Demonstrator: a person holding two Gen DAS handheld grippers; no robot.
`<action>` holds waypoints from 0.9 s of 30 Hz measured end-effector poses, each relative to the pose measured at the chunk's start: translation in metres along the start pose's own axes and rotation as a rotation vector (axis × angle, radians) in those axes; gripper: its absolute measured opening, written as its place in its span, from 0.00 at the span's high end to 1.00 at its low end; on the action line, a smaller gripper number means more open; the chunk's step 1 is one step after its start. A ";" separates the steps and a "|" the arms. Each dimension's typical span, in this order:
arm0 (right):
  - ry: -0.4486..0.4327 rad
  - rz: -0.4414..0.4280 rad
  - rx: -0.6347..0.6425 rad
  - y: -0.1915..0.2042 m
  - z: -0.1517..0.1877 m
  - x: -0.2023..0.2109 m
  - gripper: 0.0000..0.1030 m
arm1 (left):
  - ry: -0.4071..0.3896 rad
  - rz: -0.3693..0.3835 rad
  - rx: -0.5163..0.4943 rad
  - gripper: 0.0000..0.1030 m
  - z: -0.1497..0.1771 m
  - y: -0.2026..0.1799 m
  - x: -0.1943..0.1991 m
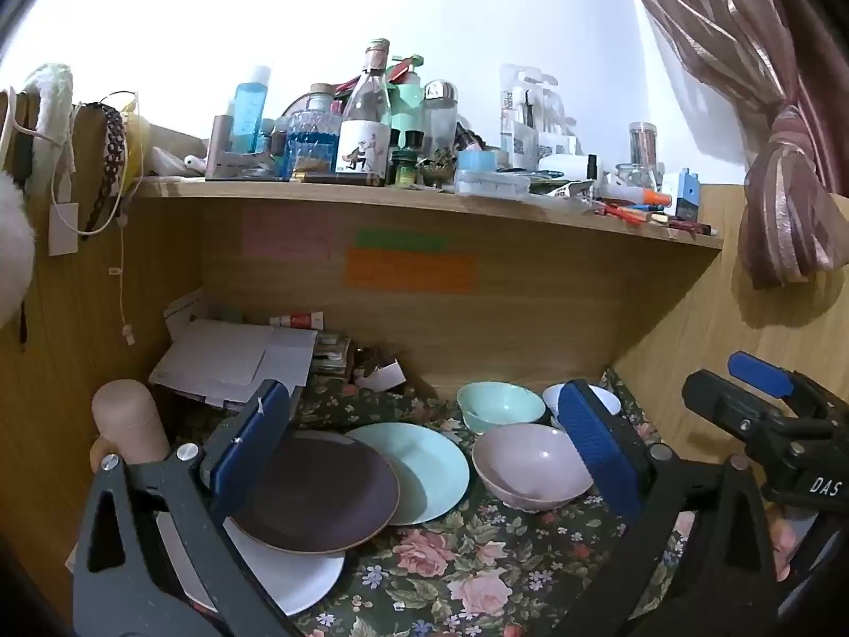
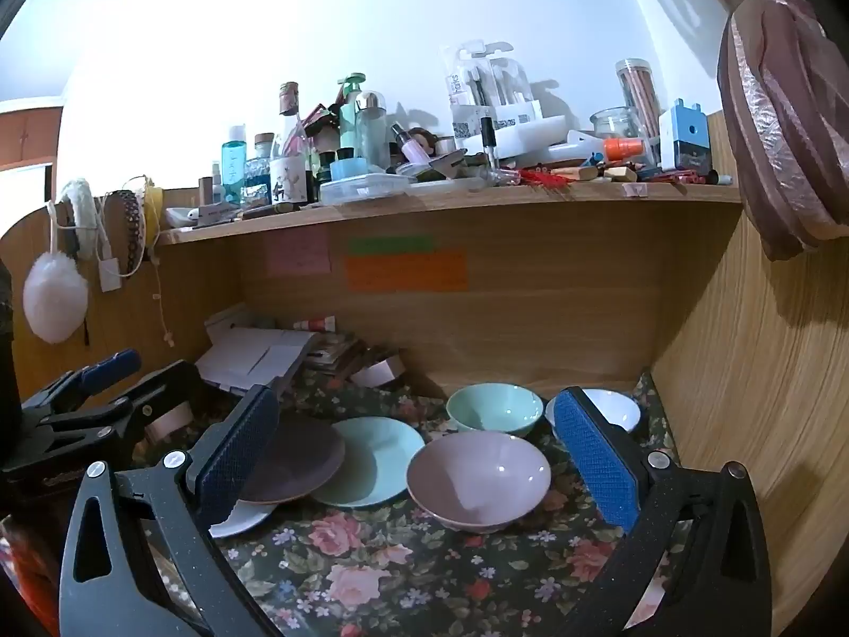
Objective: Organize plates and bowls
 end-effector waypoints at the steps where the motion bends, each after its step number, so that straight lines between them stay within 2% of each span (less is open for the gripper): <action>1: 0.000 0.000 -0.002 -0.001 0.000 0.000 0.00 | 0.005 0.010 -0.005 0.00 0.000 -0.002 -0.001; 2: 0.000 0.000 -0.002 -0.001 0.000 -0.001 0.00 | 0.008 0.012 -0.011 0.00 0.001 -0.003 -0.002; 5: 0.000 -0.010 -0.006 -0.001 0.000 0.000 0.00 | -0.054 0.024 -0.026 0.00 -0.007 -0.006 0.007; 27: 0.002 -0.008 -0.030 -0.005 0.002 0.002 0.00 | -0.075 0.010 -0.033 0.00 -0.009 -0.010 0.004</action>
Point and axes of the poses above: each gripper's, at about its wrist camera, not at the fingertips, and x roughly against the way its jaws point, y to its left, z to its underside, the point moved 10 cm from there along -x, roughly the way its jaws point, and after that the axes turned 11 degrees about x, right-handed, at the moved point
